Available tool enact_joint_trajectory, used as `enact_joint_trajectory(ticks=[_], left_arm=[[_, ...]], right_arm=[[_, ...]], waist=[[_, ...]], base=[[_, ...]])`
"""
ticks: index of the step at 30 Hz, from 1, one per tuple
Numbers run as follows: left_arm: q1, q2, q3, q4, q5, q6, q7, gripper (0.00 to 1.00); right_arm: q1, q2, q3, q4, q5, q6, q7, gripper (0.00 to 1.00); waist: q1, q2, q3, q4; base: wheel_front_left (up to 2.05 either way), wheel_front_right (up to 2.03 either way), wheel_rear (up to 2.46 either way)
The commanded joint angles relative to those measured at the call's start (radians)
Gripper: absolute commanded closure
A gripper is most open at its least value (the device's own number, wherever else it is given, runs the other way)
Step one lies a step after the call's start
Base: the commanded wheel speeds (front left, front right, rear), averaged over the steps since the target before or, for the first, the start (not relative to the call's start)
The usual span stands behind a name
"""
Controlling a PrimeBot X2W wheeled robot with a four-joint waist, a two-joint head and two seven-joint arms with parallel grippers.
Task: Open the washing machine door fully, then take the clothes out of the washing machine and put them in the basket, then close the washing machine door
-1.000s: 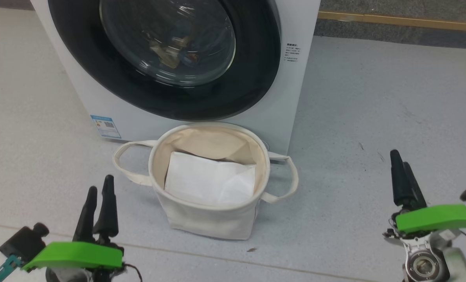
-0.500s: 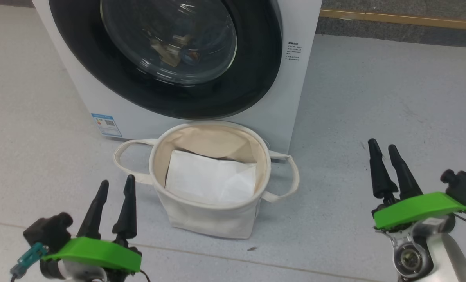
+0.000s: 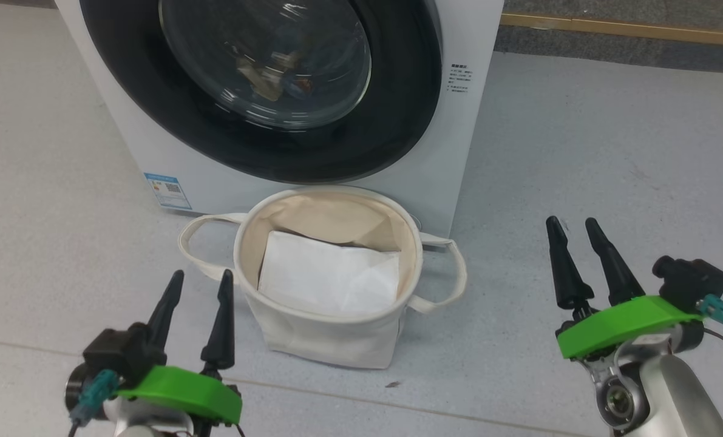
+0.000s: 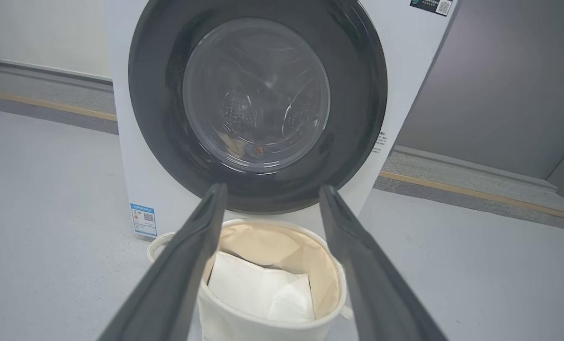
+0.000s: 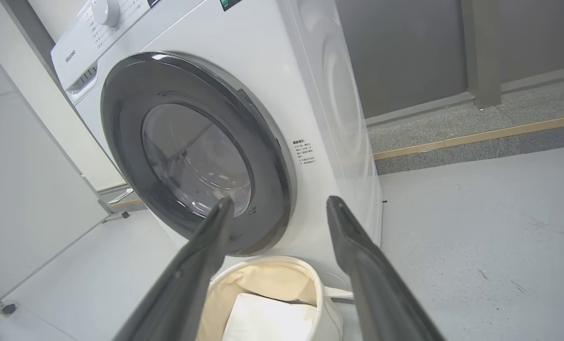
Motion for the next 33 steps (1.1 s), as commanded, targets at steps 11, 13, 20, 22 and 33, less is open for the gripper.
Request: enact_joint_trajectory(ticks=[11, 13, 20, 22, 33], left_arm=[[-0.077, 0.052, -0.063, 0.001, 0.101, 0.048, -0.045, 0.00], [-0.083, 0.056, -0.076, 0.009, 0.121, 0.054, -0.051, 0.00], [-0.087, 0.052, -0.099, 0.042, 0.167, 0.089, -0.071, 0.00], [-0.087, 0.052, -0.103, 0.049, 0.181, 0.098, -0.077, 0.00], [-0.061, 0.019, -0.097, 0.027, 0.218, 0.127, -0.109, 0.00]], right_arm=[[-0.071, 0.035, -0.039, 0.022, -0.109, 0.000, -0.019, 0.00], [-0.068, 0.038, -0.039, 0.029, -0.139, 0.000, -0.026, 0.00], [-0.062, 0.049, -0.039, 0.050, -0.234, 0.000, -0.054, 0.00], [-0.059, 0.053, -0.043, 0.055, -0.253, 0.000, -0.063, 0.00], [-0.070, 0.060, -0.031, 0.089, -0.207, 0.000, -0.075, 0.00]], waist=[[0.0000, 0.0000, 0.004, 0.004], [0.0000, 0.0000, 0.006, 0.004], [0.0000, 0.0000, 0.004, 0.006], [0.0000, 0.0000, 0.002, 0.007], [0.0000, 0.0000, 0.000, 0.012]], base=[[0.00, 0.00, 0.00], [0.00, 0.00, 0.00], [0.00, 0.00, 0.00], [0.00, 0.00, 0.00], [0.00, 0.00, 0.00]])
